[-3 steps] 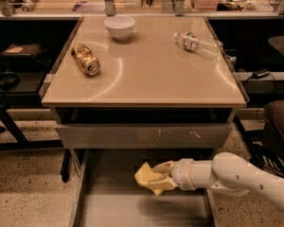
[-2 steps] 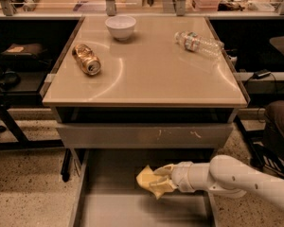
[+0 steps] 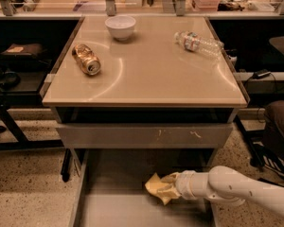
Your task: Place sponge into middle drawer
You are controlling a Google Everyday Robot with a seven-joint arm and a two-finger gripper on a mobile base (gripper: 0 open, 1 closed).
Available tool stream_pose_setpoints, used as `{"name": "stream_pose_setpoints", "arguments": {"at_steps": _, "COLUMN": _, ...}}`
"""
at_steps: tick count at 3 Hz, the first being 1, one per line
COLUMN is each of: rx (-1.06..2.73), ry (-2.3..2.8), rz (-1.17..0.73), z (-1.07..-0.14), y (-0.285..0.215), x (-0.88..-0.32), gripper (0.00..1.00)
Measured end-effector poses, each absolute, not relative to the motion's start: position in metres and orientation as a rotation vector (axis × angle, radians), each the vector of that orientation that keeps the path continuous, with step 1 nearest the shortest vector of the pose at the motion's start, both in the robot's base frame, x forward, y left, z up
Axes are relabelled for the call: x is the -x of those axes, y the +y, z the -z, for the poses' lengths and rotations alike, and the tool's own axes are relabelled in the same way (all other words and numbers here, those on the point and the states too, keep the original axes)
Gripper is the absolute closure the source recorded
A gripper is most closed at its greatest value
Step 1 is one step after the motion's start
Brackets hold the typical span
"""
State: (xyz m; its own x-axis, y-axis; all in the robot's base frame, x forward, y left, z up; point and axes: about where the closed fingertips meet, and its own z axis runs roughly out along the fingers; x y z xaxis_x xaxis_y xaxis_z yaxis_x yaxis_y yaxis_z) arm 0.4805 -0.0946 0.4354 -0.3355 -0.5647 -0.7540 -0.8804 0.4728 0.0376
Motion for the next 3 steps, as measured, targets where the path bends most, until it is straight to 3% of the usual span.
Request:
{"name": "stream_pose_setpoints", "arguments": {"at_steps": 2, "rx": 1.243, "ry": 2.003, "rz": -0.632, "z": -0.369, "y": -0.102, "x": -0.473, "gripper": 1.00}}
{"name": "stream_pose_setpoints", "arguments": {"at_steps": 3, "rx": 1.240, "ry": 2.004, "rz": -0.648, "z": -0.364, "y": -0.099, "x": -0.471, "gripper": 0.80}}
